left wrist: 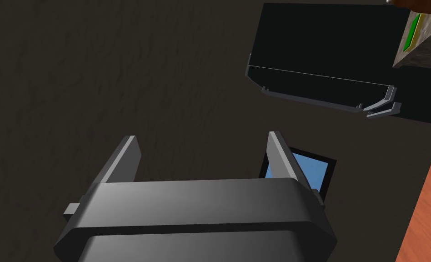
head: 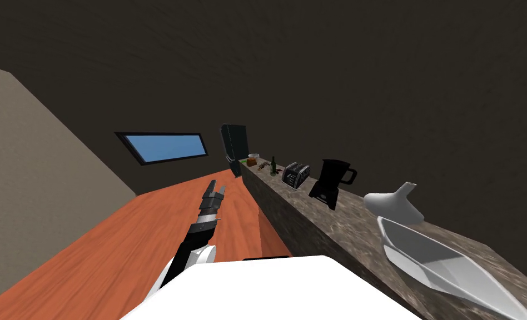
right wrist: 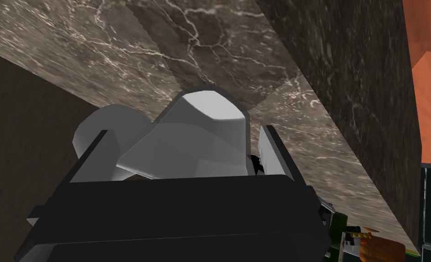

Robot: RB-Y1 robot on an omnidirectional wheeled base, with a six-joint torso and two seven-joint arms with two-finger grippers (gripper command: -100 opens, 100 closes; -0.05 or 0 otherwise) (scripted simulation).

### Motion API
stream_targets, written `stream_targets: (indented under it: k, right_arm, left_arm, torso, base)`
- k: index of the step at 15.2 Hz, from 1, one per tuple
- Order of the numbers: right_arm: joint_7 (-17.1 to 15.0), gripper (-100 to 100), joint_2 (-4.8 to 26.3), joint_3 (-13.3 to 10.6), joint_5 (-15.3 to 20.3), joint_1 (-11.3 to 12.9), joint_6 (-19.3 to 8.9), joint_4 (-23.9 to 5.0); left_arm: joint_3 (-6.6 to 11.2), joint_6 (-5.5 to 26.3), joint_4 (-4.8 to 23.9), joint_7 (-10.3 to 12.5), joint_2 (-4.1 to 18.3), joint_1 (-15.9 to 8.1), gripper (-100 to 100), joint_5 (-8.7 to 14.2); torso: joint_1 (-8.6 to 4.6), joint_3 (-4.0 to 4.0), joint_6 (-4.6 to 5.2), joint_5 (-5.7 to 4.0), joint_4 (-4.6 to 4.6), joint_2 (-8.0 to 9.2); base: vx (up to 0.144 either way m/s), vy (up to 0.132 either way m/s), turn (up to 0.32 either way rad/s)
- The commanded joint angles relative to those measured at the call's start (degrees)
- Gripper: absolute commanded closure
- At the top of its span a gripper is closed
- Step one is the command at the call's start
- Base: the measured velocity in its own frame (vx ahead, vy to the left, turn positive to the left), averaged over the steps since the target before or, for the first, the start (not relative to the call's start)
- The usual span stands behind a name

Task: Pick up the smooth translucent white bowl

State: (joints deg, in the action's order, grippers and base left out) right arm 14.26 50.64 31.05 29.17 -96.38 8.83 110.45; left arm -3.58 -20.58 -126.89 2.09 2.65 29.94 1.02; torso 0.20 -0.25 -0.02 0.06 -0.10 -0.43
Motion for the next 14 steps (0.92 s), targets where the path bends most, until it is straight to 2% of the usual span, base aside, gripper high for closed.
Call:
stream_targets:
  k: [1,2,3,4,7,8,9,10,12,13,14]
  right_arm:
    - [1.2,-100,2.4,1.2,1.7,-2.9,-0.7,-1.0]
    - [1.2,-100,2.4,1.2,1.7,-3.7,-0.7,-1.0]
    - [2.0,-100,4.1,2.2,2.7,-5.6,-1.0,-1.6]
    - [2.0,-100,4.1,2.2,2.7,-6.1,-1.0,-1.6]
    - [3.4,-100,7.3,4.0,4.7,-10.1,-1.4,-2.7]
    - [3.4,-100,7.3,4.0,4.7,-10.6,-1.4,-2.7]
    - [4.0,-100,8.9,4.7,5.7,-12.6,-1.6,-3.1]
    - [4.0,-100,8.9,4.7,5.7,-12.6,-1.6,-3.1]
    - [5.2,-100,11.8,5.7,7.3,-16.0,-1.7,-3.6]
    - [5.2,-100,11.8,5.7,7.3,-16.2,-1.7,-3.6]
    - [5.7,-100,13.2,6.0,8.1,-17.7,-1.6,-3.8]
  left_arm:
    - [0.00,0.0,0.0,0.0,0.0,0.0,0,0.0]
    - [0.00,0.0,0.0,0.0,0.0,0.0,0,0.0]
    - [0.00,0.0,0.0,0.0,0.0,0.0,0,0.0]
    - [0.00,0.0,0.0,0.0,0.0,0.0,0,0.0]
    - [0.00,0.0,0.0,0.0,0.0,0.0,0,0.0]
    - [0.00,0.0,0.0,0.0,0.0,0.0,0,0.0]
    - [0.00,0.0,0.0,0.0,0.0,0.0,0,0.0]
    - [0.00,0.0,0.0,0.0,0.0,0.0,0,0.0]
    - [0.00,0.0,0.0,0.0,0.0,0.0,0,0.0]
    - [0.00,0.0,0.0,0.0,0.0,0.0,0,0.0]
    - [0.00,0.0,0.0,0.0,0.0,0.0,0,0.0]
  torso:
    - [0.00,0.00,0.00,0.00,0.00,0.00]
    - [0.02,-0.02,-0.02,0.00,-0.01,-0.04]
    - [0.04,-0.03,0.00,0.00,-0.01,-0.05]
    - [0.04,-0.04,-0.02,0.00,-0.02,-0.06]
    - [0.05,-0.04,0.00,0.01,-0.02,-0.06]
    - [0.00,-0.05,-0.02,0.00,-0.02,-0.08]
    - [-0.02,-0.04,-0.01,-0.01,-0.02,-0.07]
    - [0.01,-0.05,-0.02,-0.01,-0.02,-0.08]
    - [0.01,-0.05,-0.02,-0.01,-0.02,-0.09]
    - [0.06,-0.09,-0.03,-0.01,-0.03,-0.17]
    - [0.05,-0.11,-0.02,0.00,-0.04,-0.18]
  base:
    - [0.110,0.053,0.028]
    - [0.108,0.054,0.026]
    - [0.107,0.058,0.022]
    - [0.099,0.059,0.022]
    - [0.108,0.048,0.028]
    - [0.102,0.036,0.030]
    - [0.111,0.050,0.041]
    - [0.105,0.046,0.026]
    - [0.129,0.058,0.039]
    - [0.136,0.053,0.039]
    - [0.126,0.032,0.040]
